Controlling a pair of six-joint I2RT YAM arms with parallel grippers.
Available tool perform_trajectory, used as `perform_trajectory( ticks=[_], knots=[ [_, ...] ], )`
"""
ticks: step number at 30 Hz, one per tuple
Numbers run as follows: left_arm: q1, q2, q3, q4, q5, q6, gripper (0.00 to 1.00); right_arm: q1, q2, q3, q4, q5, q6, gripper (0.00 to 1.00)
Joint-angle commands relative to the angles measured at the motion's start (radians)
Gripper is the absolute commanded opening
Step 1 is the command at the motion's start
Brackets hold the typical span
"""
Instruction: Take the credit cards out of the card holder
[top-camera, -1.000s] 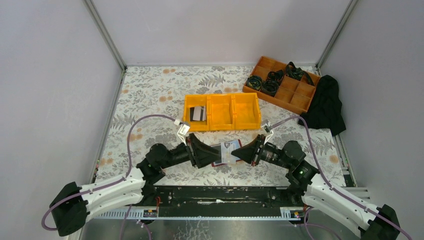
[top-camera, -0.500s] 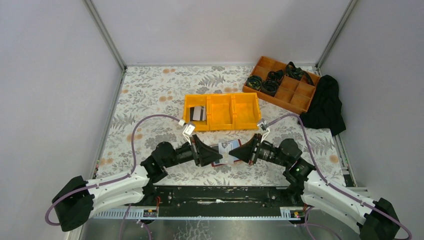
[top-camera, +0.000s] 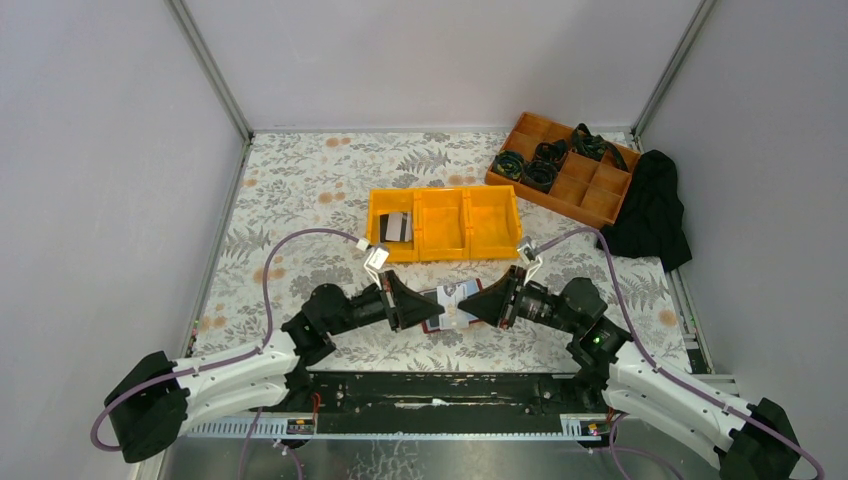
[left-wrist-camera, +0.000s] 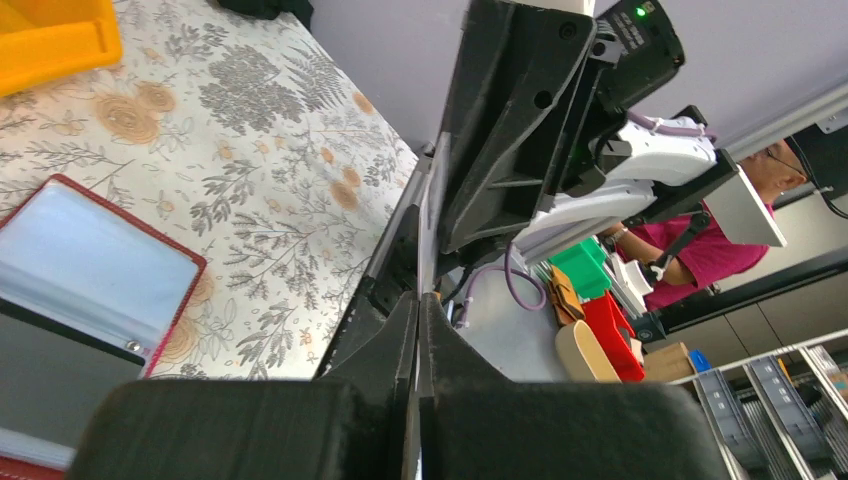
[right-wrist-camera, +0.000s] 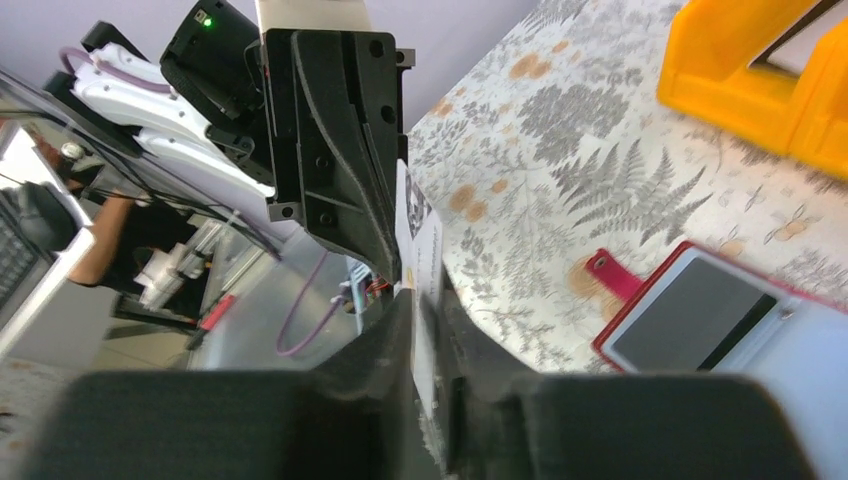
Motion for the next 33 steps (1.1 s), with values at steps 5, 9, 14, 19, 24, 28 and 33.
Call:
perform_trajectory(
  ticks=[5,9,14,19,24,28,33],
  knots=[
    [-0.003,-0.104,0.106,-0.243,-0.12,0.109,0.0,-0.001,-0.073,0.027,-0.102,0.14,-0.062,0.62],
    [0.004,-0.132,0.233,-0.547,-0.329,0.179,0.0,-0.001,-0.134,0.017,-0.284,0.382,-0.085,0.62],
    [0.048,-0.043,0.429,-0.869,-0.611,0.187,0.0,-0.002,-0.131,-0.028,-0.273,0.402,-0.065,0.62],
    [0.238,0.081,0.551,-0.959,-0.641,0.214,0.0,-0.001,-0.081,-0.029,-0.259,0.381,-0.067,0.62],
    [0.469,0.305,0.657,-0.95,-0.457,0.274,0.0,-0.002,-0.067,-0.038,-0.254,0.377,-0.081,0.62],
    [0.507,0.471,0.763,-0.955,-0.478,0.32,0.0,-0.002,-0.066,-0.046,-0.263,0.362,-0.09,0.62],
    [0.527,0.579,0.85,-0.922,-0.394,0.34,0.0,-0.001,-0.105,-0.058,-0.307,0.379,-0.114,0.62]
  ],
)
